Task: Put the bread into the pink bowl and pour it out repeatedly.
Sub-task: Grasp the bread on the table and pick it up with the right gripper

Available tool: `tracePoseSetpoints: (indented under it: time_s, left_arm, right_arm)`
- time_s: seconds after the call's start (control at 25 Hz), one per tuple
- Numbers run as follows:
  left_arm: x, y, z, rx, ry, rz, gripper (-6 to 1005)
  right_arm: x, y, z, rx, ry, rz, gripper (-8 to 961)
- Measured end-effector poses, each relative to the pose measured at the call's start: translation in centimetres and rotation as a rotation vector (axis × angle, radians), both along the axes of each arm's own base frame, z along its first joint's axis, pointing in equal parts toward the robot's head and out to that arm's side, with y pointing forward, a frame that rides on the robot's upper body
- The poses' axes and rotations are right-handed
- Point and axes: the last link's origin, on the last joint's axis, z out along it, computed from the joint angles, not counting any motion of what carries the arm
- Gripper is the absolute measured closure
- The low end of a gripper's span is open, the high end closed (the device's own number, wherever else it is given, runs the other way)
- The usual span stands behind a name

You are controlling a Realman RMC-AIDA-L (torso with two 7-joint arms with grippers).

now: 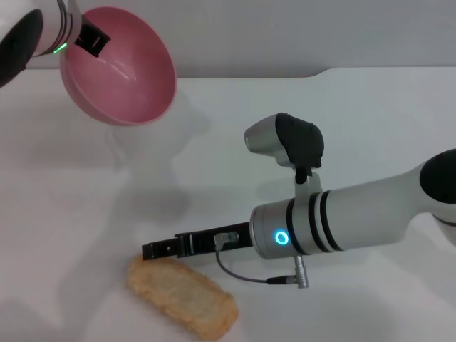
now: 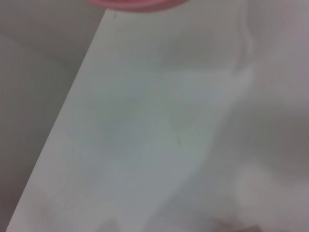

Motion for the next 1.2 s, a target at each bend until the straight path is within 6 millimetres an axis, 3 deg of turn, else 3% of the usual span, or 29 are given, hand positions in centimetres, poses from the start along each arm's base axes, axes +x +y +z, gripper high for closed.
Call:
tracePoseSetpoints:
  time_s: [0.76, 1.2]
  left_arm:
    - [-0.01, 0.02, -0.11, -0.005, 0.001, 0.0, 951]
    - [0.03, 0.06, -0.17, -0.008, 0.001, -0.003, 951]
  right_arm:
    - [-0.79, -0.77, -0.47, -0.052, 0.035, 0.033, 309]
    - [0.07, -0.6, -0.49, -0.046, 0.017, 0.009, 315]
